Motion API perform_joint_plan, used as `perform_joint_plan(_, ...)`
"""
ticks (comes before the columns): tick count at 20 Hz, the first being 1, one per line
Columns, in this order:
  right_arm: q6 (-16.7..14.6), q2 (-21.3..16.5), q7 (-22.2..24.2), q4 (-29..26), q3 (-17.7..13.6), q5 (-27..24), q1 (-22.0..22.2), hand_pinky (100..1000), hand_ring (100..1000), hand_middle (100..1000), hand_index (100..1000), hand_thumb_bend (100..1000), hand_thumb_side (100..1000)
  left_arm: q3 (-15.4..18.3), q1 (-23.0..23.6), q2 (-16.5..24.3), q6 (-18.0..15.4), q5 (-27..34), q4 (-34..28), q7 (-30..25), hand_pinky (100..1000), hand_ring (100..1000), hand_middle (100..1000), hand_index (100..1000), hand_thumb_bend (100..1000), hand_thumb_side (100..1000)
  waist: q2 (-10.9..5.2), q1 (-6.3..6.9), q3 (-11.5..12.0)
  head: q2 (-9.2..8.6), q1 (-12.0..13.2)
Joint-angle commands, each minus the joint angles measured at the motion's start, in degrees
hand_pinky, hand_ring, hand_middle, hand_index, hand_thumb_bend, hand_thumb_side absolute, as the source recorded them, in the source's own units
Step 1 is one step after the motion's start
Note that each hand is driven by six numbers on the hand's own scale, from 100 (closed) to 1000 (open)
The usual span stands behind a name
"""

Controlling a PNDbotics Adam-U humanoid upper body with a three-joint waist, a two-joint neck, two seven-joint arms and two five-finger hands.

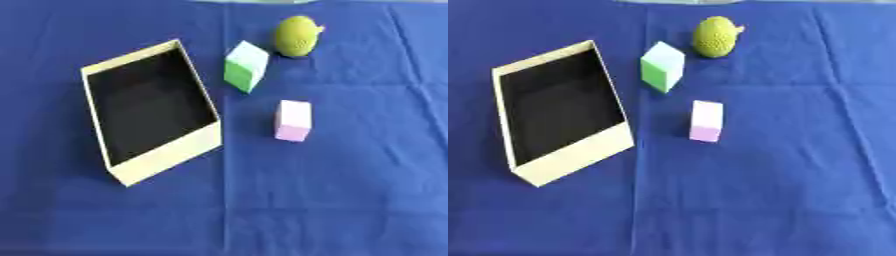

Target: Pick up objects on the table and place them in the box.

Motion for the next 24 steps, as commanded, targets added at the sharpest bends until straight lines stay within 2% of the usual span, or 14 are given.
perform_joint_plan(1,-0.30,-1.96,0.17,-0.85,-0.66,0.36,-0.47,823,768,555,747,100,565,0.37,-0.51,0.98,0.05,-0.18,-0.98,0.09,713,842,770,815,211,634,-1.17,-0.02,-0.10,-0.02,-0.18)
perform_joint_plan(4,-0.63,-3.61,0.80,-0.85,0.00,1.99,-0.76,825,780,574,763,100,553,0.39,-0.44,1.05,0.07,-0.18,-0.98,0.09,712,842,770,815,211,635,-1.24,-0.12,-0.12,0.10,-0.21)
perform_joint_plan(8,-1.53,-8.31,3.81,-0.85,2.80,7.12,-1.80,823,799,630,806,100,573,0.29,-0.31,1.22,0.12,-0.17,-0.98,-0.03,712,842,771,815,210,636,-1.35,-0.33,-0.10,0.31,-0.56)
perform_joint_plan(13,-2.91,-13.89,12.29,-0.85,8.47,13.89,-5.08,821,819,712,874,100,662,0.04,-0.18,1.33,0.24,0.01,-0.98,-0.35,712,843,771,815,208,638,-1.47,-0.53,0.21,0.49,-1.40)
perform_joint_plan(18,-4.14,-15.63,19.04,-0.85,13.23,18.08,-7.86,824,831,732,889,100,682,-0.13,-0.20,1.30,0.26,0.26,-0.98,-0.63,712,843,771,815,206,639,-1.52,-0.63,0.53,0.46,-1.84)
perform_joint_plan(20,-4.27,-16.09,20.78,-0.85,15.21,18.63,-8.61,828,834,732,888,100,650,-0.23,-0.18,1.31,0.30,0.35,-0.98,-0.78,711,844,772,815,206,640,-1.56,-0.72,0.67,0.50,-2.01)
perform_joint_plan(24,-4.24,-16.02,23.15,-0.85,18.10,19.01,-9.77,832,844,732,892,100,669,-0.37,-0.24,1.29,0.29,0.54,-0.98,-1.01,711,843,771,814,207,639,-1.60,-0.81,0.92,0.46,-2.18)
